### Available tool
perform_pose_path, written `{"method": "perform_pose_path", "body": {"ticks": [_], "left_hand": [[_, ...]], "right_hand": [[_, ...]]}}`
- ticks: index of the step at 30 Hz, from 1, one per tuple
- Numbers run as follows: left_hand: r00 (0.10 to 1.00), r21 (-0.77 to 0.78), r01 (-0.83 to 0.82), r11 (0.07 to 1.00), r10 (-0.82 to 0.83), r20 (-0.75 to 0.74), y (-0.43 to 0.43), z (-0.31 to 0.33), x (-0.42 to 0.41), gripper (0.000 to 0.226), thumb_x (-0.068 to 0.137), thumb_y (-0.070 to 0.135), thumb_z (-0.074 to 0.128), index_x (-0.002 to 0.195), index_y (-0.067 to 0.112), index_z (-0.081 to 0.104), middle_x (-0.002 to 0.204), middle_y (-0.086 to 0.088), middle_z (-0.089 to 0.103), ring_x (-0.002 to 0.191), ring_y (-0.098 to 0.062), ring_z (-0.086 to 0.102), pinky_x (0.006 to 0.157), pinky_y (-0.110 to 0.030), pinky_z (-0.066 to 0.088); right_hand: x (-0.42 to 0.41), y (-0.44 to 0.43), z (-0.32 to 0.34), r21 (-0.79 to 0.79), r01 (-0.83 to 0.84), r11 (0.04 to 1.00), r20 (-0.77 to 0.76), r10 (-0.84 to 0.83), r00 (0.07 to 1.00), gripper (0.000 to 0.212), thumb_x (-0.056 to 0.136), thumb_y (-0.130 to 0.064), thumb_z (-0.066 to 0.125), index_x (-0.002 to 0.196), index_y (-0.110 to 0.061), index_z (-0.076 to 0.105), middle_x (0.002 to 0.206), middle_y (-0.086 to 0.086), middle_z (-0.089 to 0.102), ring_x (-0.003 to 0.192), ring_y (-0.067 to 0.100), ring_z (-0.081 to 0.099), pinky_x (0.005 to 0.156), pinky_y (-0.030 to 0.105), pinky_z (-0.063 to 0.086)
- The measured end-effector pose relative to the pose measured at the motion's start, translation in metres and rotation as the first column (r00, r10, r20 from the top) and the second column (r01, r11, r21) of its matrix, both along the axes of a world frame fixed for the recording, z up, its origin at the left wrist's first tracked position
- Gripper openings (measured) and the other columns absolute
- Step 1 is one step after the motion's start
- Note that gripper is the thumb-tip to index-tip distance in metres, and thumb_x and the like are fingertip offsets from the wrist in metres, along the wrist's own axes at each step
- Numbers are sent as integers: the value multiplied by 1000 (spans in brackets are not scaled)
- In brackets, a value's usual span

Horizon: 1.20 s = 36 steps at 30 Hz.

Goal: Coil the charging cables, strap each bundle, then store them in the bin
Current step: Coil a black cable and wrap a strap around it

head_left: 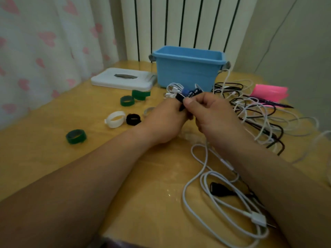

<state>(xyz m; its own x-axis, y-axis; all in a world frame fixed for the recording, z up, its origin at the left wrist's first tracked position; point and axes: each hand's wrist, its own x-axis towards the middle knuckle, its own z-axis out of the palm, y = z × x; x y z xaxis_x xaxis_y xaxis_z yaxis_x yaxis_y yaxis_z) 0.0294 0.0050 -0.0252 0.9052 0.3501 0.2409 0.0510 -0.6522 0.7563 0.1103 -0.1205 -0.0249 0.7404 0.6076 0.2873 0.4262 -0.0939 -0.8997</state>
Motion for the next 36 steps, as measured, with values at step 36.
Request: {"method": "perform_pose_path", "body": {"ticks": [36], "left_hand": [[972,-569,63,820,78,220,-6,13,-7,50,113,29,30,106,1,71,60,-4,45,54,-16,36,47,-29,27]], "right_hand": [[0,2,-7,98,8,995,33,-11,999,18,104,-30,65,87,-24,63,69,-9,64,54,0,52,63,32,39]]}}
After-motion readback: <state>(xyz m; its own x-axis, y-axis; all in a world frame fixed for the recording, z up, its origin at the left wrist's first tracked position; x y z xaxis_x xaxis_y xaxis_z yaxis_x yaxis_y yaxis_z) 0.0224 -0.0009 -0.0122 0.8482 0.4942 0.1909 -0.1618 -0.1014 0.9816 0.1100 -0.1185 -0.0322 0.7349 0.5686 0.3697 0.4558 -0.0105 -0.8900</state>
